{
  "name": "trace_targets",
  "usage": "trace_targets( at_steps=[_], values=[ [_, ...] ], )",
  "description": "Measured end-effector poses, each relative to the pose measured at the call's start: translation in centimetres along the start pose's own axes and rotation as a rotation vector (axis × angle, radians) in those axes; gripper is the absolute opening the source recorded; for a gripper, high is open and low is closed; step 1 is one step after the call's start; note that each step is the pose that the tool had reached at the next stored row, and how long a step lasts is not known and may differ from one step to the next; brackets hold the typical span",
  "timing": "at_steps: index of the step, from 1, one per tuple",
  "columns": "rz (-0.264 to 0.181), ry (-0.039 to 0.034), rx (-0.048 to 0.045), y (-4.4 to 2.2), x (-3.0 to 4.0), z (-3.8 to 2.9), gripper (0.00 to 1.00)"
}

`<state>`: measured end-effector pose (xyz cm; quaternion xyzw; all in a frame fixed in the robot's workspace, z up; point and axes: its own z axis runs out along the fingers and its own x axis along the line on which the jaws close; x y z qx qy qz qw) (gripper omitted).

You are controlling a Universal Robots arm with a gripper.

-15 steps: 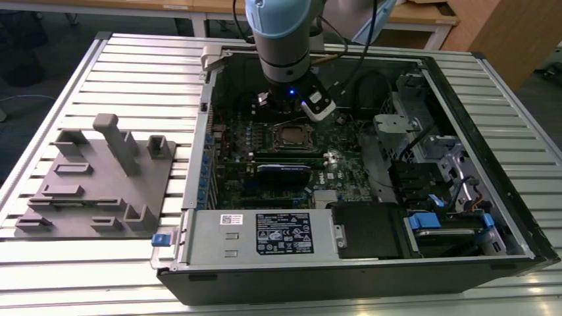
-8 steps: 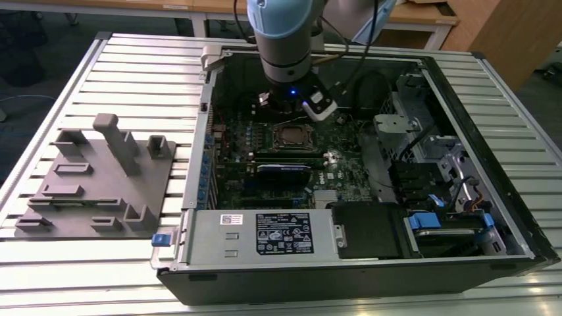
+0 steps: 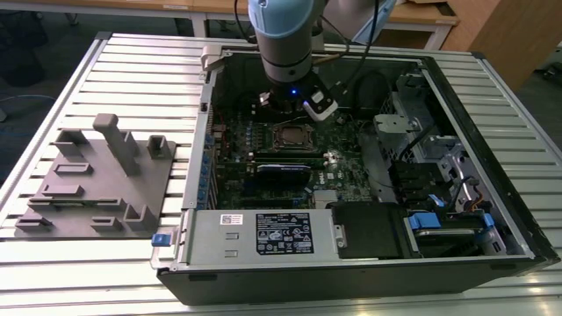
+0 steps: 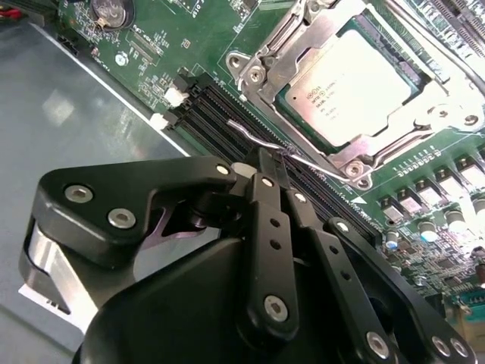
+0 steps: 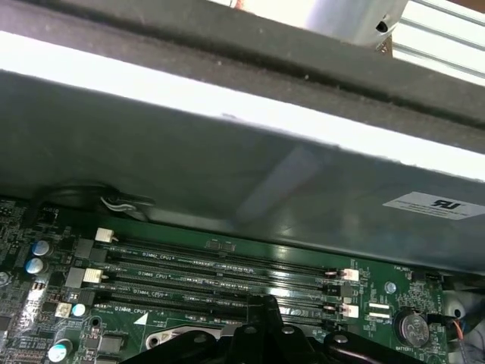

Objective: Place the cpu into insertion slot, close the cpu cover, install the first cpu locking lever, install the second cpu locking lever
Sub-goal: 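Install the first cpu locking lever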

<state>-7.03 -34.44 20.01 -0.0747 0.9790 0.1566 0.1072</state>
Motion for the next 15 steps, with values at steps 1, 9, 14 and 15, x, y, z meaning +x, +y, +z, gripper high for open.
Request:
trace_targets(
  at_steps=[1,9,14,15],
  values=[
    [-0.001,0.0003,-0.0003,0.02,-0.01,-0.06,0.10],
    [-0.013,0.0038,-0.0035,0.21,-0.17,-0.66,0.10],
    [-0.016,0.0048,-0.0045,0.26,-0.12,-0.80,0.10],
    [-0.017,0.0049,-0.0045,0.28,0.00,-0.82,0.10]
  ],
)
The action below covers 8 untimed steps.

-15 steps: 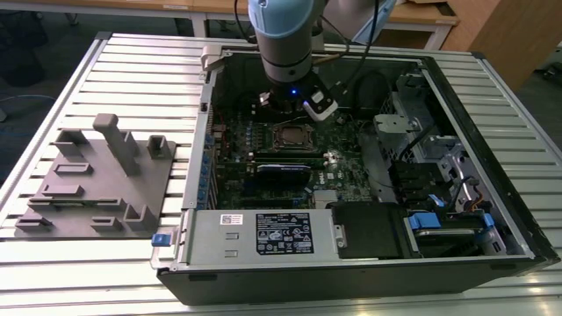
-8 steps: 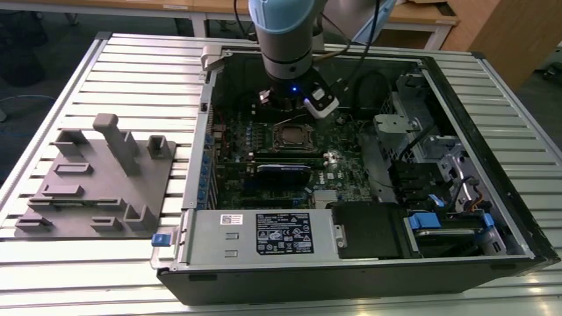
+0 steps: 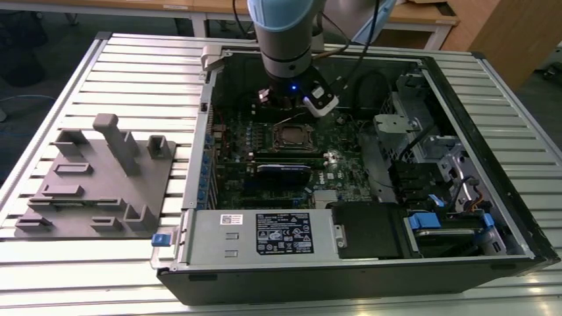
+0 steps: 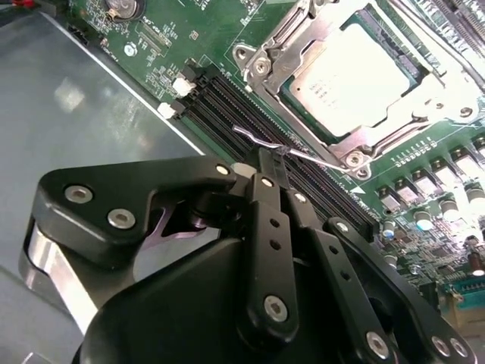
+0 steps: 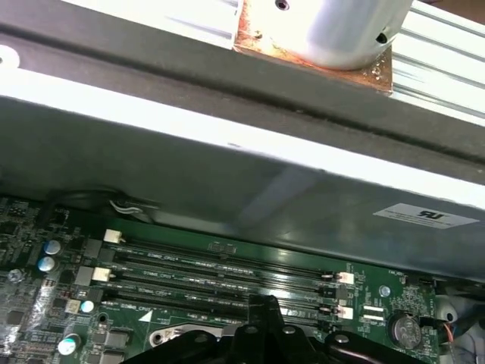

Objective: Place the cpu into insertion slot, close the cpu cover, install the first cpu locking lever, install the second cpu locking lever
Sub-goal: 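Install the first cpu locking lever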

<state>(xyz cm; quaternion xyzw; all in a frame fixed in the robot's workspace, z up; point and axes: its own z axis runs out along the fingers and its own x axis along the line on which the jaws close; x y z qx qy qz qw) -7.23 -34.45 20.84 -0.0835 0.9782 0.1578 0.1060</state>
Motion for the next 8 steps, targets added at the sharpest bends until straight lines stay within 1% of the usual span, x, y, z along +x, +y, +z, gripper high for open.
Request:
trace_targets(
  at_steps=[5,8],
  values=[
    [-0.002,0.0002,-0.0040,0.10,0.64,-0.07,0.10],
    [-0.002,-0.0005,-0.0084,0.13,0.77,-0.10,0.10]
  ],
)
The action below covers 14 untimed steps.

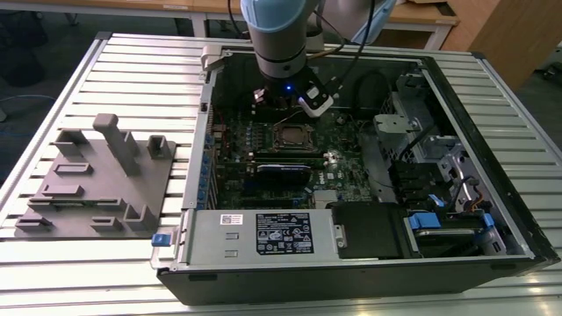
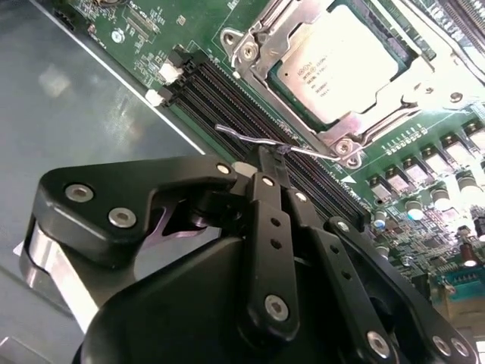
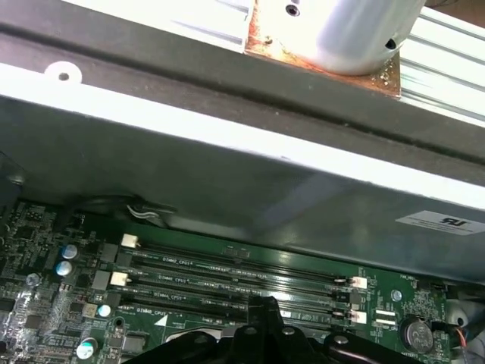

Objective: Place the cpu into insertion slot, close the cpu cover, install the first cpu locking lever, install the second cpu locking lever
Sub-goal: 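Install the first cpu locking lever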

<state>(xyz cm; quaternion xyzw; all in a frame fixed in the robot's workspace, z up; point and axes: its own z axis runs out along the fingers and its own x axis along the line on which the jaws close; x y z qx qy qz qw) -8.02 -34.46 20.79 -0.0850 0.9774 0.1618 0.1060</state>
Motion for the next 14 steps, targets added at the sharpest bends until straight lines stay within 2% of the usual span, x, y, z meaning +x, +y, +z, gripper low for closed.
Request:
trace_targets(
  at_steps=[11,14],
  values=[
    [0.000,-0.0003,-0.0015,0.32,-0.22,-0.97,0.10],
    [-0.002,-0.0044,-0.0008,0.32,-0.22,-0.98,0.10]
  ],
)
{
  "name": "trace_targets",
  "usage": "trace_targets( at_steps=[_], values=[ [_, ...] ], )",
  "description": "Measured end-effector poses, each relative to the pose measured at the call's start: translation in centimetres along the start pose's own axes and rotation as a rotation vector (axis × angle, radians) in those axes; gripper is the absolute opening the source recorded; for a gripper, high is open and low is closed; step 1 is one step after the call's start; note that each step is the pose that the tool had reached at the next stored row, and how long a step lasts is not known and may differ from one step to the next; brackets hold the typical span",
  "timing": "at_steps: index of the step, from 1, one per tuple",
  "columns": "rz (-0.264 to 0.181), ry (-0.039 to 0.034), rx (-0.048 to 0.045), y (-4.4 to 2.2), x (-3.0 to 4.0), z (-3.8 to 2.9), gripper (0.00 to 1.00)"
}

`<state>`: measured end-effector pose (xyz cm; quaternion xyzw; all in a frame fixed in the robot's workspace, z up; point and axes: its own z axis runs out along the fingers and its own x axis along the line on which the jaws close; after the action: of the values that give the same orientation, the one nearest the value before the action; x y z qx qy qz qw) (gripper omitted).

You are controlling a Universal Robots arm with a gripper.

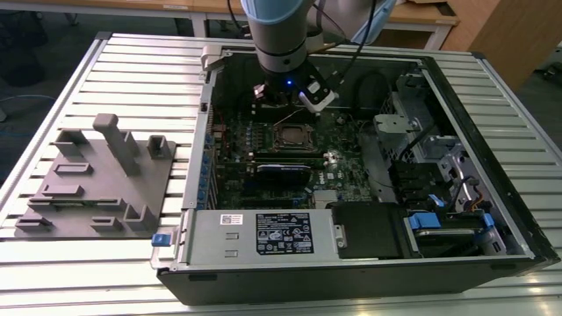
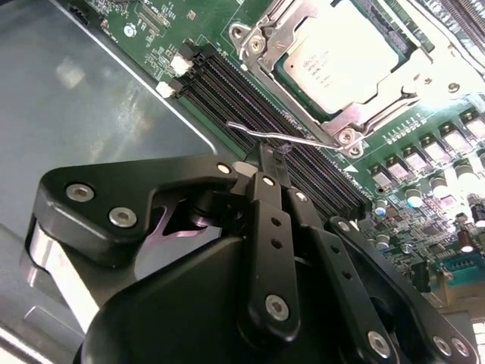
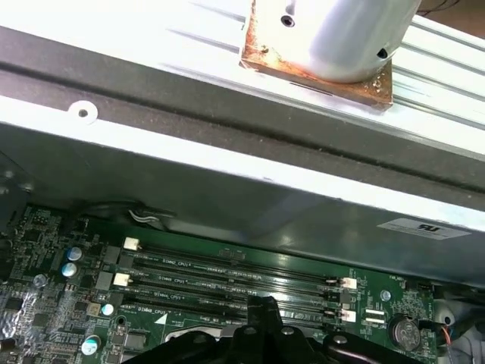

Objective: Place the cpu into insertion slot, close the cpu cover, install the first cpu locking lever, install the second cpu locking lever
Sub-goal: 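Install the first cpu locking lever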

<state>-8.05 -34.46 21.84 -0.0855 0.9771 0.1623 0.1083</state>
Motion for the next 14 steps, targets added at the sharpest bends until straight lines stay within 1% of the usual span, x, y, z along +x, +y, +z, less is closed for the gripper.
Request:
trace_targets(
  at_steps=[2,5,11,14],
  values=[
    [-0.002,-0.0042,0.0006,-0.02,0.00,0.00,0.10],
    [-0.004,-0.0085,0.0020,-0.06,0.00,-0.01,0.10],
    [-0.006,-0.0124,0.0035,-0.22,-0.07,-0.01,0.10],
    [-0.011,-0.0158,0.0030,-0.32,-0.04,0.07,0.10]
  ],
)
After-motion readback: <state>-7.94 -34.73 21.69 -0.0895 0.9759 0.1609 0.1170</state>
